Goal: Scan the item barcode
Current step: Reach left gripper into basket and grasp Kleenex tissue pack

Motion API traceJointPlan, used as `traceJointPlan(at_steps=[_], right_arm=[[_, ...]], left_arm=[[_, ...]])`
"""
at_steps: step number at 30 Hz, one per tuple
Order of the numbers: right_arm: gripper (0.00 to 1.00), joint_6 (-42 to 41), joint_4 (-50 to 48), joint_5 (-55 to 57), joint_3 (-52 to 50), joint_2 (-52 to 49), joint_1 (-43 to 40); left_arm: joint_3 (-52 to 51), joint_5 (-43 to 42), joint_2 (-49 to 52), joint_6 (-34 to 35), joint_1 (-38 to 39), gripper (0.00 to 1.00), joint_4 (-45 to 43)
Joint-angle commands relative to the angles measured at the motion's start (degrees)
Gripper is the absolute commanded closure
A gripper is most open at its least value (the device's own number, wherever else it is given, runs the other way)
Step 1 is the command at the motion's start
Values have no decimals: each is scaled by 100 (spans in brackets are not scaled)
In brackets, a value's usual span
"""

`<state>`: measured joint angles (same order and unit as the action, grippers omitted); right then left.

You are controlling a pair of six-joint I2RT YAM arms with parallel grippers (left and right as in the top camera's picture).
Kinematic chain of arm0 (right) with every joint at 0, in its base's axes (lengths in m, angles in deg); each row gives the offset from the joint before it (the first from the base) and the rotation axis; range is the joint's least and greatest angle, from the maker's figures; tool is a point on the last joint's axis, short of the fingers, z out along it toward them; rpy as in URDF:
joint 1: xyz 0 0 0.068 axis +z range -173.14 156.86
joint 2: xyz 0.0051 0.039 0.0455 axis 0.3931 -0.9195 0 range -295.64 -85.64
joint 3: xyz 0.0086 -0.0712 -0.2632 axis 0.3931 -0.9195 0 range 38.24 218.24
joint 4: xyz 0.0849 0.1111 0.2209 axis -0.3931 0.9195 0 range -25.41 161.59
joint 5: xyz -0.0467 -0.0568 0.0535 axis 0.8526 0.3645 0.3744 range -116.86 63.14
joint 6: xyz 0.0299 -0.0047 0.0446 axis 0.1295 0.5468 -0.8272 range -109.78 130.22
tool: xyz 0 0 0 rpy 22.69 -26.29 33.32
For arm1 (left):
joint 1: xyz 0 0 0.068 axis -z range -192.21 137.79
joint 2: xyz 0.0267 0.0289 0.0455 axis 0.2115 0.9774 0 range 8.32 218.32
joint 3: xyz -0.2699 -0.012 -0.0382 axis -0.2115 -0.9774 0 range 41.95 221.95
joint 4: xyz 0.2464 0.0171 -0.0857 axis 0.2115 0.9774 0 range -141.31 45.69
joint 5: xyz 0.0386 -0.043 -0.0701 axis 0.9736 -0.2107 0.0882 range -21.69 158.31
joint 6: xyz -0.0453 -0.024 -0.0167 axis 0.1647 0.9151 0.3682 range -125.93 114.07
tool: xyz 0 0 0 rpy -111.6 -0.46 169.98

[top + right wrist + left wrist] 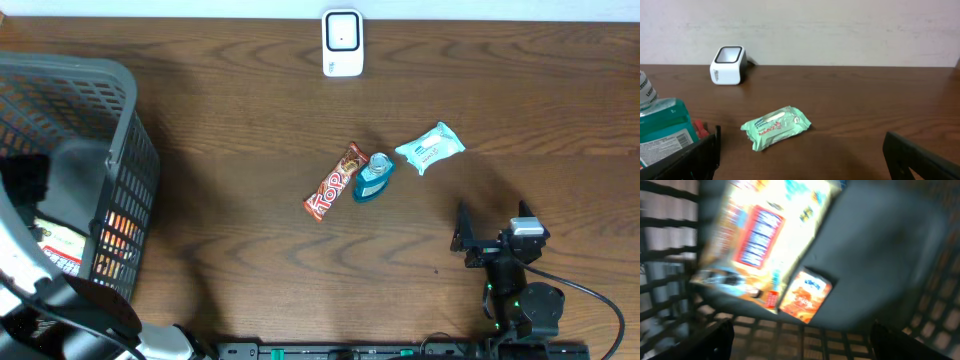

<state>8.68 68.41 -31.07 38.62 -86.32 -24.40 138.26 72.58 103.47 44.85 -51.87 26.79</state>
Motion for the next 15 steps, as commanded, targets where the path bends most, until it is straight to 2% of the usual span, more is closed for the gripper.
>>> traceJointPlan(at_steps=[1, 8, 15], right_arm=[[1, -79, 17, 24, -7, 31, 46], [1, -79, 17, 24, -7, 31, 46], [1, -79, 17, 24, -7, 31, 46]], left_arm=[[-1294, -1029, 127, -785, 81, 13, -787], [-2924, -1032, 129, -901, 131, 13, -2164], [-3880, -1075, 131, -1200, 221, 13, -3563]])
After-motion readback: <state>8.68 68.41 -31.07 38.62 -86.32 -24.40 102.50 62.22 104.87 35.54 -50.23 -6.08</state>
